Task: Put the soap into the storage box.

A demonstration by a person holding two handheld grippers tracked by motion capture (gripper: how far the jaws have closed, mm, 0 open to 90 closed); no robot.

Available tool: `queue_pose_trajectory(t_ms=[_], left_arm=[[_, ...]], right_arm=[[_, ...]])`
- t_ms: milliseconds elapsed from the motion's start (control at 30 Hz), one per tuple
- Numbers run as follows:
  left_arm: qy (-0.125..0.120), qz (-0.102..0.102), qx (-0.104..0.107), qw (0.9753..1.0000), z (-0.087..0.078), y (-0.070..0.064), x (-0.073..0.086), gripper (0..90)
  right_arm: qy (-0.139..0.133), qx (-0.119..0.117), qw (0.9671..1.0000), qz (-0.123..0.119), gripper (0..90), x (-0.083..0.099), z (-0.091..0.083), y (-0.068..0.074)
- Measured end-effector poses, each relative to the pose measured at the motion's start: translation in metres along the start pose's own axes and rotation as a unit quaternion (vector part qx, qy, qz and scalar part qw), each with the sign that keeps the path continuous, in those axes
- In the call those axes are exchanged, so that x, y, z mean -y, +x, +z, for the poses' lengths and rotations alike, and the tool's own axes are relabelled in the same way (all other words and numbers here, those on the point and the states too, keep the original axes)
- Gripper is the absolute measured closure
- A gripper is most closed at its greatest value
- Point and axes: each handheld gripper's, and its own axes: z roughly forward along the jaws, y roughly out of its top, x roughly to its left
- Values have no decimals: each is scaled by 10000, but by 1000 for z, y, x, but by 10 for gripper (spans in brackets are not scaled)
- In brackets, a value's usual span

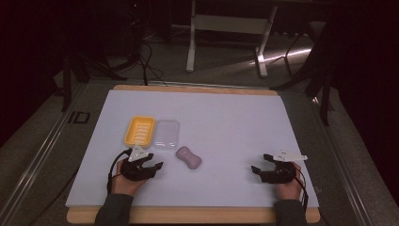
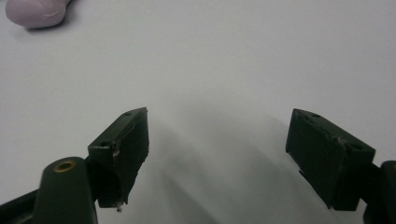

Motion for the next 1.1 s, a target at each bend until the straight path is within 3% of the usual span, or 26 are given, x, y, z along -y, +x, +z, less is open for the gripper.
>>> queue_pose_trajectory(t_ms=[133, 267, 333, 533, 800, 1100], left_arm=[[33, 91, 59, 9999, -1, -3, -1, 490], [45, 151, 345, 9993, -1, -4, -3, 509], [68, 231, 351, 9991, -1, -5, -5, 523], [128, 217, 504, 9984, -6, -5, -12, 582], [256, 356, 431, 9981, -9, -5, -18, 603], [307, 443, 506, 9973, -8, -8, -26, 619]], right_arm=[[-11, -36, 10000, -23, 224, 0, 0, 0], [-43, -23, 10000, -8, 219, 0, -1, 0], [-42, 1, 10000, -50, 196, 0, 0, 1], [-42, 89, 9999, -50, 196, 1, -1, 2], [-32, 121, 9999, -75, 194, 0, 0, 2], [-44, 136, 9999, -76, 194, 1, -1, 3]])
